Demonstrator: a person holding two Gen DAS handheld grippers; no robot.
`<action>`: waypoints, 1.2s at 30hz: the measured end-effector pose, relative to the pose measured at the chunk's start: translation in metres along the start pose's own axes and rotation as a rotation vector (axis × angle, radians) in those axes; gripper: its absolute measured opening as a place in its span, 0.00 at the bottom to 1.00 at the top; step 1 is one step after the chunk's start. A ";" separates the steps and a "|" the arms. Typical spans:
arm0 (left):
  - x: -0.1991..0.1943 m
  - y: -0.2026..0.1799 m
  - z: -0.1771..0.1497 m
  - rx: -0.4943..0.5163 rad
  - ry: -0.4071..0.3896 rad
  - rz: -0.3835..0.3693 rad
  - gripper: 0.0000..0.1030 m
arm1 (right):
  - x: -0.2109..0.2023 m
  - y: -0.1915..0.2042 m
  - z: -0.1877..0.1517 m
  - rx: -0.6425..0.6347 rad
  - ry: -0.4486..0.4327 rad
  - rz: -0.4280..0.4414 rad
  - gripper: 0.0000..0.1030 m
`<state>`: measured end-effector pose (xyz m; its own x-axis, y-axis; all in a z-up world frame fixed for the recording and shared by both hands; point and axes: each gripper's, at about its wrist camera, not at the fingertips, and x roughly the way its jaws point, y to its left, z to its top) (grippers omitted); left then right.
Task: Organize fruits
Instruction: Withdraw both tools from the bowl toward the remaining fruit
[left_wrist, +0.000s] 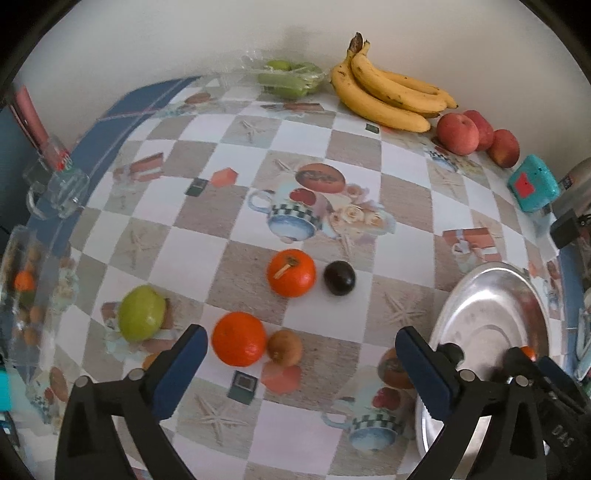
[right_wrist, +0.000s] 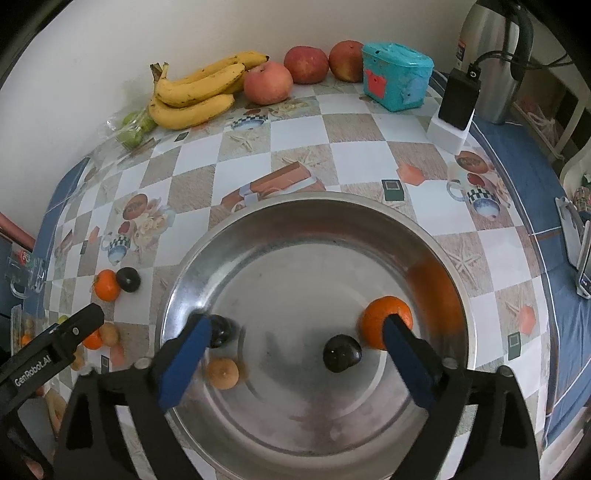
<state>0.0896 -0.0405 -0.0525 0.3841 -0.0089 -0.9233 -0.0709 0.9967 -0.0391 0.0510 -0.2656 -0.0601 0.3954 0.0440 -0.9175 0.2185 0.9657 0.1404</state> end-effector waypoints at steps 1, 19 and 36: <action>-0.001 0.000 0.000 0.008 -0.006 0.007 1.00 | 0.000 0.000 0.000 0.001 -0.002 0.004 0.93; -0.012 0.019 0.003 0.065 -0.071 0.009 1.00 | 0.000 0.010 0.000 -0.021 -0.011 0.049 0.93; -0.018 0.134 0.017 -0.154 -0.133 0.147 1.00 | -0.016 0.089 0.001 -0.175 -0.098 0.233 0.93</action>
<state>0.0891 0.0943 -0.0342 0.4768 0.1561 -0.8651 -0.2705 0.9624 0.0246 0.0646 -0.1802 -0.0324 0.5024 0.2524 -0.8270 -0.0419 0.9624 0.2683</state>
